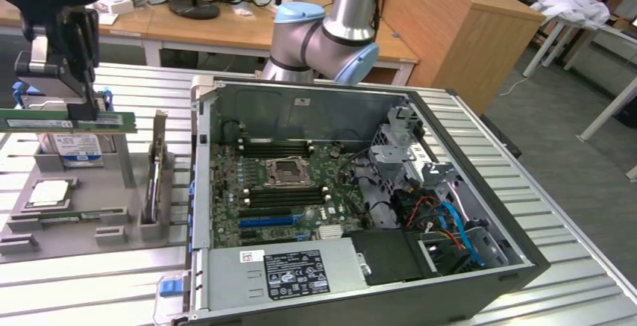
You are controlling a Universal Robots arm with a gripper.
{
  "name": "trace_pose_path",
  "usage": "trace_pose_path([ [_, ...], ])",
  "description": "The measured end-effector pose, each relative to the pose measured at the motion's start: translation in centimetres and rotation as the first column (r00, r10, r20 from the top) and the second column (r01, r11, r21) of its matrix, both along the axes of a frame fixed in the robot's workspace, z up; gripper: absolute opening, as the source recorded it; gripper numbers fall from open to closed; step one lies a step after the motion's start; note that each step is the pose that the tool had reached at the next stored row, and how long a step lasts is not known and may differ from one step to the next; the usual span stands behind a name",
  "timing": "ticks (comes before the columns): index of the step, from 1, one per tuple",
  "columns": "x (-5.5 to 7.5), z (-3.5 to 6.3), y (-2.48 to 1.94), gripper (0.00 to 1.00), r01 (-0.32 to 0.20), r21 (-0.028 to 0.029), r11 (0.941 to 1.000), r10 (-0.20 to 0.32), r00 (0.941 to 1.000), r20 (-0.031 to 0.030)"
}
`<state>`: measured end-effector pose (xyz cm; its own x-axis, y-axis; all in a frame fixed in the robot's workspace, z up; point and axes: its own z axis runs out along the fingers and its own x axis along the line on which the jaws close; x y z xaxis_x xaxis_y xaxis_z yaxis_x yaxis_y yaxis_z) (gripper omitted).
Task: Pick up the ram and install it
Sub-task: 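Pick up the ram and move it above insertion slot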
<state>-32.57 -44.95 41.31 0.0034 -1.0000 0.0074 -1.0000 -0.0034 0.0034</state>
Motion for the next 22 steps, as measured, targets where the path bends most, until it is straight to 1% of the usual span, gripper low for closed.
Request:
trace_pose_path([
  [22, 2.8, 0.0, 0.0, 0.12, 0.0, 0.0, 1.0, 0.0, 1.0, -0.0005],
])
